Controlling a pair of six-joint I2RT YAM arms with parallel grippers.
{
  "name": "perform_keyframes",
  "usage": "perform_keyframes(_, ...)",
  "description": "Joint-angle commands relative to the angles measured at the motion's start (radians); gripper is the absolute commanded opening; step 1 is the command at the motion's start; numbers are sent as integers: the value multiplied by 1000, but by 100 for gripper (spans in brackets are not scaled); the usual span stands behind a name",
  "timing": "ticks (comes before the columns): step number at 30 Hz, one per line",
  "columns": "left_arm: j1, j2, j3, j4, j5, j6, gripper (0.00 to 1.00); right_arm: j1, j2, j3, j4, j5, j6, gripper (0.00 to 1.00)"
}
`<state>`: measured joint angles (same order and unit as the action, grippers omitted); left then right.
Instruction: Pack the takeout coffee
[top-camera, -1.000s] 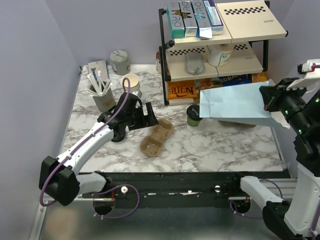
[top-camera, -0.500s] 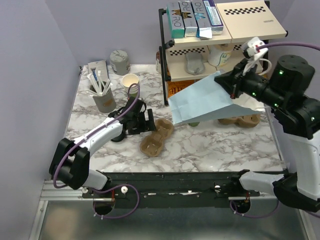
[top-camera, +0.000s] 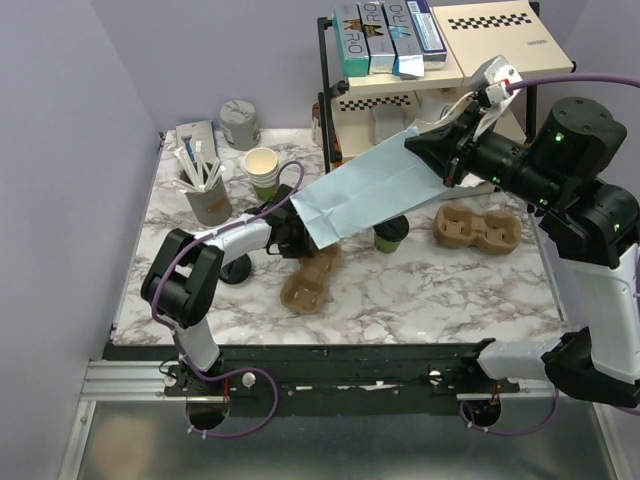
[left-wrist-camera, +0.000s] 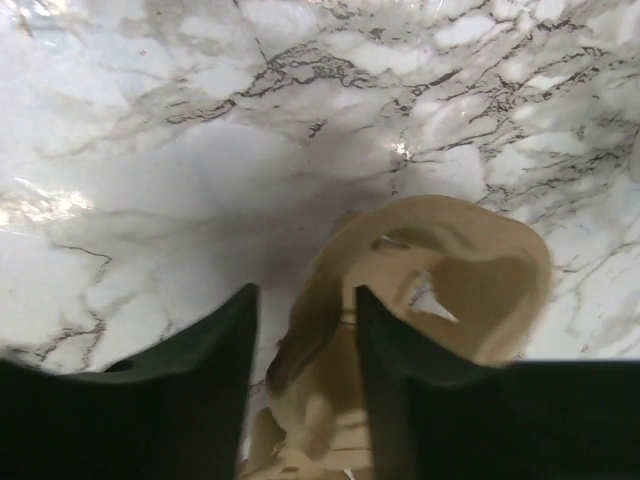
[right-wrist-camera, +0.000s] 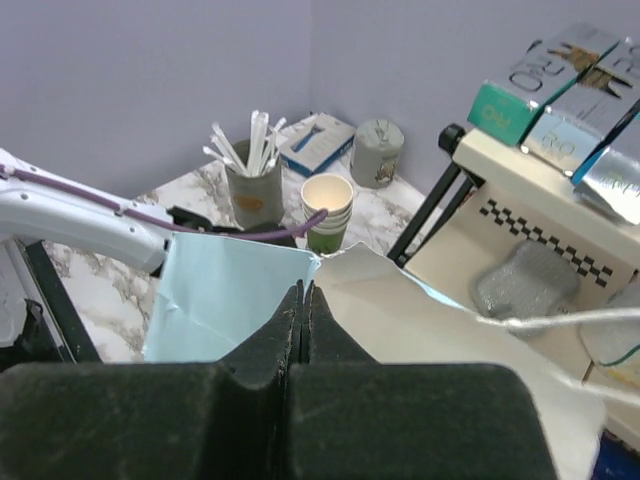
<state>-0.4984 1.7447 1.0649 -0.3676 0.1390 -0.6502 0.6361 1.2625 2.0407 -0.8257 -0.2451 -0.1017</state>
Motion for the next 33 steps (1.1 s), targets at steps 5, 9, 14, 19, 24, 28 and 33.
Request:
perform_keyframes(5, 7, -111, -48, -43, -41, 15, 13, 25, 77, 101, 45, -57, -29, 1)
perform_keyframes(9, 40, -259, -106, -177, -131, -29, 7, 54, 103, 116, 45, -66, -117, 1)
perform_keyframes(14, 115, -630, -181, -395, -268, -159, 7, 85, 153, 133, 56, -74, -168, 1)
perform_keyframes(19, 201, -813, -96, -618, -437, -184, 10, 99, 216, 133, 62, -132, -249, 1)
perform_keyframes(24, 296, -866, -52, -763, -552, -163, 11, 115, 270, 110, 4, -273, -515, 1)
perform_keyframes(28, 376, -873, -42, -757, -524, -112, 11, 151, 307, 85, -99, -387, -725, 1)
perform_keyframes(33, 412, -878, -5, -745, -501, -82, 13, 256, 328, -23, -127, -375, -848, 1)
